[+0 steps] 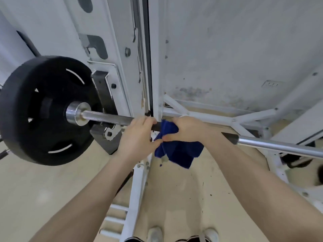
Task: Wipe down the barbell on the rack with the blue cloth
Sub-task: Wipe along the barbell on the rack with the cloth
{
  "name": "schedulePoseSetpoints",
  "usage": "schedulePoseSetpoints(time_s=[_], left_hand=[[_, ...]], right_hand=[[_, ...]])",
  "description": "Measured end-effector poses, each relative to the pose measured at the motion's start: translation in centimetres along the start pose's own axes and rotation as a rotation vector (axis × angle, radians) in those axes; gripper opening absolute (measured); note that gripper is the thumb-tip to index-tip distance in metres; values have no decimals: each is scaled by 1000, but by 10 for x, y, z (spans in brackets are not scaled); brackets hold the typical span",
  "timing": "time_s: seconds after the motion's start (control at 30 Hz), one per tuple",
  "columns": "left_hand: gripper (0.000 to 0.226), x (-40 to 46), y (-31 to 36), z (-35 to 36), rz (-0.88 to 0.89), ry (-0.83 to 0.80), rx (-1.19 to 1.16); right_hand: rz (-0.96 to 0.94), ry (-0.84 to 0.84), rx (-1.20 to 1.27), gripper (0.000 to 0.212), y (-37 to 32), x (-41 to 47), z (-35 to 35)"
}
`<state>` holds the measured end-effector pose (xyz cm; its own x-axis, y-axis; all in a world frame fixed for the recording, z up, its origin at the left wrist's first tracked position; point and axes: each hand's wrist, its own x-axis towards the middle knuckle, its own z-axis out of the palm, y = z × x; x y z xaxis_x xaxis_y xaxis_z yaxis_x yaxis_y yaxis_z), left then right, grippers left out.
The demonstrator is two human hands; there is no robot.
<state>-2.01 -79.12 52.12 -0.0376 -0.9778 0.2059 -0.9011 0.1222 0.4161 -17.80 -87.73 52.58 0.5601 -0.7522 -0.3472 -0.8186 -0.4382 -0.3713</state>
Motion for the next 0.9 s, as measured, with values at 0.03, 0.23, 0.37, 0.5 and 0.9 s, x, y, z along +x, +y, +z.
schedulePoseSetpoints(time_s=[0.03,0.23,0.37,0.5,0.9], left_hand=[[47,6,-5,-2,128,-14,71],[35,41,-34,5,198,-219,386],[28,38,-41,9,264,-108,247],[24,36,-41,10,292,-58,265],[20,36,-38,12,234,-48,225]], right_hand=[[-12,-54,9,34,2,3,-4],[158,-297,198,38,-2,25,-16],[187,-124,30,31,-8,19,-5],[129,599,-618,31,-12,1,50],[316,-417,382,43,-3,23,-23]])
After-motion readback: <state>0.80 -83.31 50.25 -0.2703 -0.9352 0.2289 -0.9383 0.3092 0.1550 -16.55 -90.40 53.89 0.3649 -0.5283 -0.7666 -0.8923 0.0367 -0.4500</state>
